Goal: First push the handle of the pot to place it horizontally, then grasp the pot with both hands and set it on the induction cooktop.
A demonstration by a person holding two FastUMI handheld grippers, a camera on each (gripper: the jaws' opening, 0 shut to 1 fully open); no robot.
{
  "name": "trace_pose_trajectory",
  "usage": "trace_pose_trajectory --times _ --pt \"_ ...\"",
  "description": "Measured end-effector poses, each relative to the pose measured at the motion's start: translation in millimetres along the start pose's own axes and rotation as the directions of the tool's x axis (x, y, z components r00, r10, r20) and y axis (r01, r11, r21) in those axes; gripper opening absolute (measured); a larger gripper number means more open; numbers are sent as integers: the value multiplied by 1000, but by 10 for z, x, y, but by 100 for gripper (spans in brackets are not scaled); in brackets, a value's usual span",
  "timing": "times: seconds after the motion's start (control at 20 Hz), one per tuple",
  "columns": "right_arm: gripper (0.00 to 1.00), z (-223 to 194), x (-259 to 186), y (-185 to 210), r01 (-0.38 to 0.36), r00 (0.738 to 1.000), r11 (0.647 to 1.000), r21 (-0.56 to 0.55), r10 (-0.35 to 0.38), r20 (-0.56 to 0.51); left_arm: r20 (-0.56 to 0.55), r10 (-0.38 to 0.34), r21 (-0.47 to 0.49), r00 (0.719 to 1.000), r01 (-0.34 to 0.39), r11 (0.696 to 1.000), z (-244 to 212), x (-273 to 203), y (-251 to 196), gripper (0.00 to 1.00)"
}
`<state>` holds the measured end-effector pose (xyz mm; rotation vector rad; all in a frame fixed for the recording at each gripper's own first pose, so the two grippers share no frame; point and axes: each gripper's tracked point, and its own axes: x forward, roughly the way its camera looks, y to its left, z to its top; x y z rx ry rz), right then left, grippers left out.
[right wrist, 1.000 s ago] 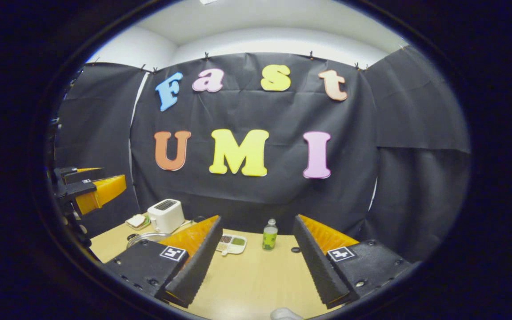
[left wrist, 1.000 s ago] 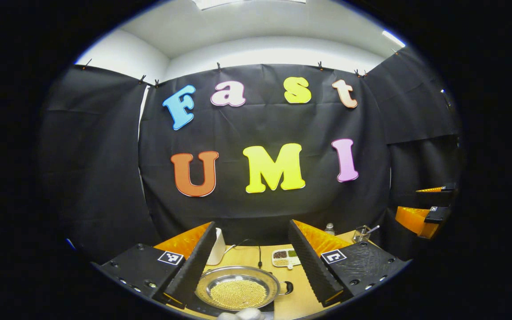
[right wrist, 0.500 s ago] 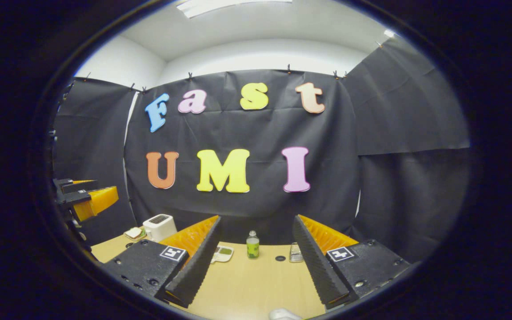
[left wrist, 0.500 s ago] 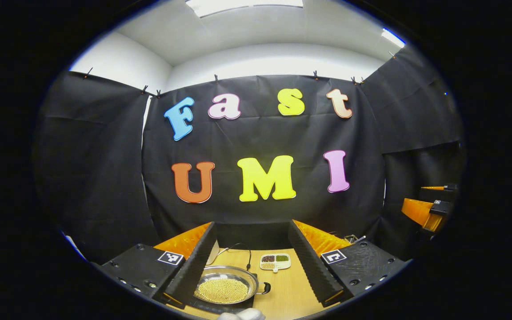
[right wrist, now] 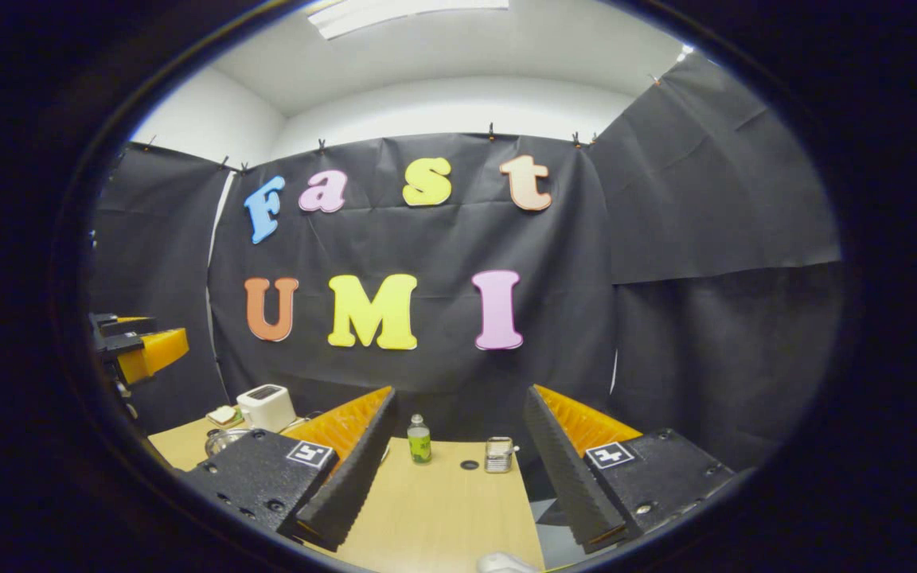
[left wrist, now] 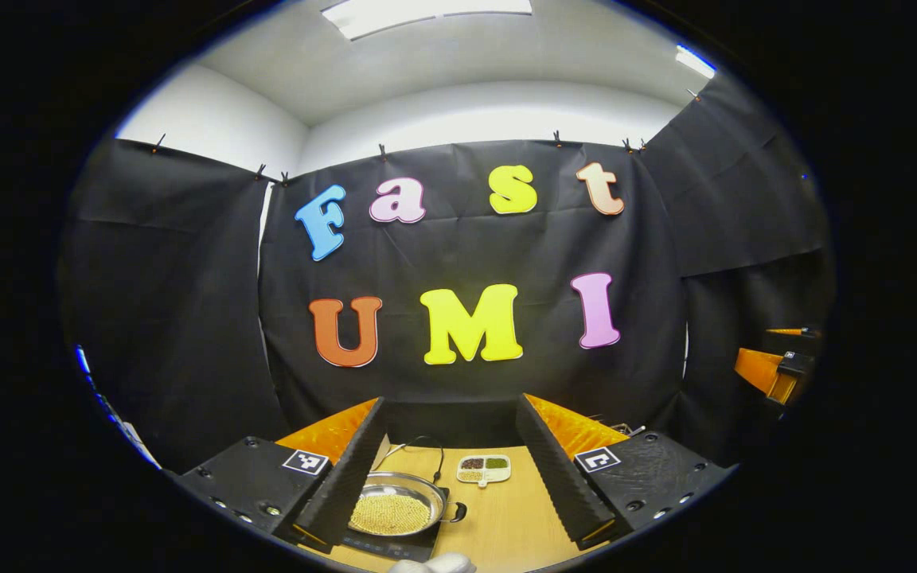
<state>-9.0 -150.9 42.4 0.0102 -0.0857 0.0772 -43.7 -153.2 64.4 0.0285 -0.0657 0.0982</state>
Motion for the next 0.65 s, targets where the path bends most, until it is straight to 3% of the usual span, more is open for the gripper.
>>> trace_pose_trajectory --times 0.65 --pt "100 -224 -82 -268 -14 999 1000 4 14 -38 -9 1 11 1000 -1 1000 -114 -167 -346 96"
